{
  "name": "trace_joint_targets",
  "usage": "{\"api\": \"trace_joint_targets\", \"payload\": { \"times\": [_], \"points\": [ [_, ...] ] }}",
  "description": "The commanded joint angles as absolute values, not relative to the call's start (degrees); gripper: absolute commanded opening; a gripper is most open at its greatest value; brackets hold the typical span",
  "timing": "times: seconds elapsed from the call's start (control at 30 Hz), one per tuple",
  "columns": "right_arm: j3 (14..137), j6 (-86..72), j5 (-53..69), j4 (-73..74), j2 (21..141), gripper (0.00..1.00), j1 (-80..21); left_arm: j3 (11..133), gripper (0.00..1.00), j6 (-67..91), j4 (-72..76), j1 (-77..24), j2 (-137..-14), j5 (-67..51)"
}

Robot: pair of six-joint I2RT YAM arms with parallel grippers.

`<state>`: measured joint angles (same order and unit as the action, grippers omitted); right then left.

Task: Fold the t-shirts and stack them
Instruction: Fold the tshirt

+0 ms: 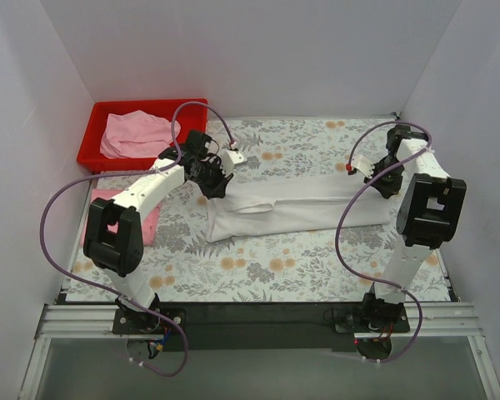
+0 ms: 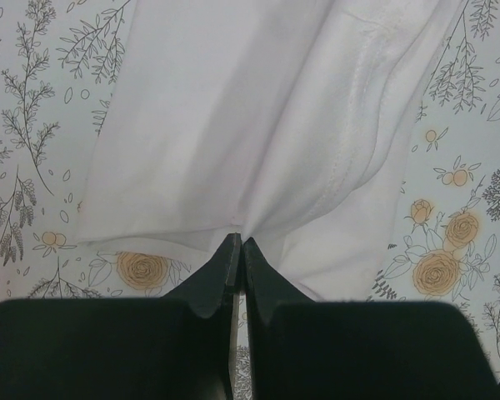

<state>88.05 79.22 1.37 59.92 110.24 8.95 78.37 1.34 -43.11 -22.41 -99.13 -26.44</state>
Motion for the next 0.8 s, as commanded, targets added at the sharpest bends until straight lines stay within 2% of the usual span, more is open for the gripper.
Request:
{"api": "trace_joint_targets", "payload": {
  "times": [0.0,0.77],
  "points": [
    [91.8,78.7,0.3,60.9,111.8,0.01,8.5,78.9,0.0,0.4,-41.9,-21.7,-98.7,-27.1],
    [94.7,77.5,-2.2,59.9,117.5,0.01,6.1,76.7,0.0,-1.1,-39.0,-21.6,-102.0,-24.9]
  ]
}}
